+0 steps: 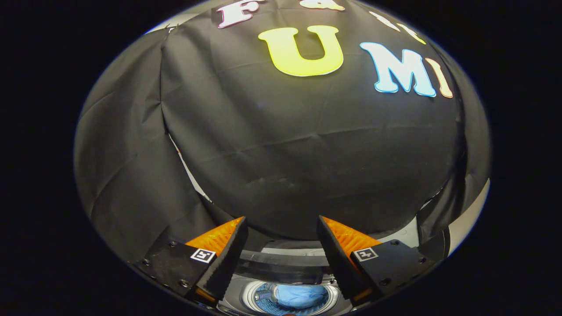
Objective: Put the clothes into the washing machine and then close the washing machine lid.
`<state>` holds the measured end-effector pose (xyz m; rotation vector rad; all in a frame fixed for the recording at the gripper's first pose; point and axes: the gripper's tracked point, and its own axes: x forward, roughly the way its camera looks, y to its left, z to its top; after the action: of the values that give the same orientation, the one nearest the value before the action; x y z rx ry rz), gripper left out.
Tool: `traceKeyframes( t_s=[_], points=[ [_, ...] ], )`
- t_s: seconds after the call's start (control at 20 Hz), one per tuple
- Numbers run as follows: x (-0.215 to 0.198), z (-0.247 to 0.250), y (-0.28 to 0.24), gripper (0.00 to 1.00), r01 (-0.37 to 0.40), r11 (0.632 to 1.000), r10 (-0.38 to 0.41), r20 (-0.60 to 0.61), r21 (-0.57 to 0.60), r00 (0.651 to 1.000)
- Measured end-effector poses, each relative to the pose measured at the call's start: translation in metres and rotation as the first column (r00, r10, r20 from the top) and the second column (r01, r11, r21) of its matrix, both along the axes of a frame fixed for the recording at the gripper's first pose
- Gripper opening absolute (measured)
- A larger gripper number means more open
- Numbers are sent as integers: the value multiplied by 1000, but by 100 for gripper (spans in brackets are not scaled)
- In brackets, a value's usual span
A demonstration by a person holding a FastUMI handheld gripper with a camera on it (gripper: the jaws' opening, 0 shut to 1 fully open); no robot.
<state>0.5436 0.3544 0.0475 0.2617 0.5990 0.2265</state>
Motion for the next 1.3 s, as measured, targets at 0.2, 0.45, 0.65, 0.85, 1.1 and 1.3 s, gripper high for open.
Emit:
traceKeyframes(
  t_s=[0.2,0.45,0.65,0.85,1.1,1.3],
  points=[
    [1,-11,7,98,-14,1000,13,-33,-12,999],
    [-3,-27,10,98,-35,998,32,-76,-42,997],
    [-5,-31,13,98,-45,996,40,-71,-72,997],
    [-10,-32,13,98,-59,995,54,-69,-84,996],
    [-13,-29,12,98,-58,995,55,-38,-87,998],
    [-19,-29,13,99,-60,994,58,-26,-87,998]
  ],
)
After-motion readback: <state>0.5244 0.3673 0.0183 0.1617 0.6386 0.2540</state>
